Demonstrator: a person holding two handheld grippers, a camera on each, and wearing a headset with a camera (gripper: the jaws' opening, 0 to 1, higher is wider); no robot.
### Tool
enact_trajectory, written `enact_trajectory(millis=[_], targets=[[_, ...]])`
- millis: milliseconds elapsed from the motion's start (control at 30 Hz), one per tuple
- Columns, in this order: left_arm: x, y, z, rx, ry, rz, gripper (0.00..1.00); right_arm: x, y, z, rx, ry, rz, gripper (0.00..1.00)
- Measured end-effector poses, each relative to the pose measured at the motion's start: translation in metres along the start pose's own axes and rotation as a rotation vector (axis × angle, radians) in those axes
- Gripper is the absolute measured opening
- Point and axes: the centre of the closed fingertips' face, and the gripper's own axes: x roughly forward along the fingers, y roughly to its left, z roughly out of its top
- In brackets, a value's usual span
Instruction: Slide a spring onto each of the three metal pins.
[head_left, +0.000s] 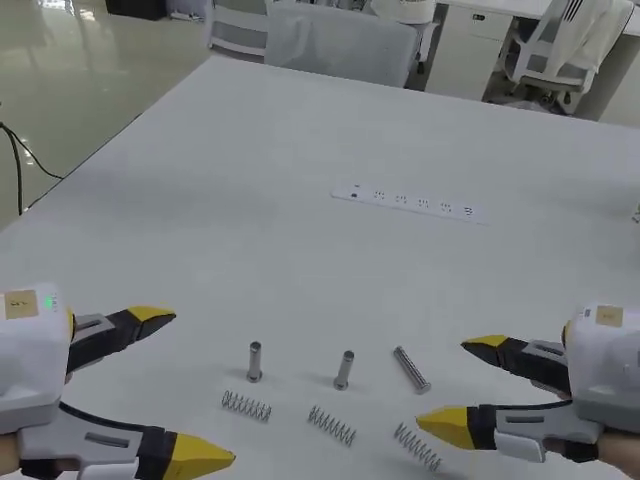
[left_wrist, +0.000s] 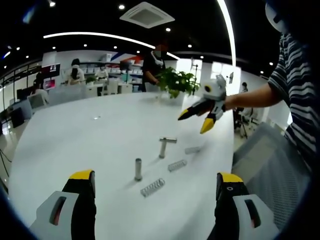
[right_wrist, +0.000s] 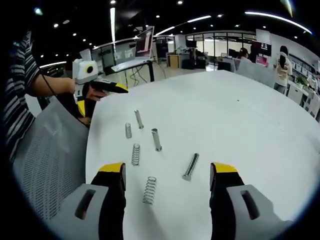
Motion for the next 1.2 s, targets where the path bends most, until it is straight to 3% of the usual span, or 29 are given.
enact_trajectory(millis=[367, 600, 1200], targets=[[-0.001, 0.000, -0.002, -0.007, 0.001, 0.004, 0.98, 0.011, -0.012, 0.000, 0.003, 0.061, -0.015, 0.52], [0.000, -0.001, -0.006, 0.001, 0.015, 0.002, 0.98, 0.022, -0.024, 0.001, -0.001, 0.101, -0.043, 0.46], [-0.002, 0.000, -0.006, -0.009, 0.007, 0.003, 0.98, 0.049, -0.040, -0.007, 0.023, 0.196, -0.047, 0.33]])
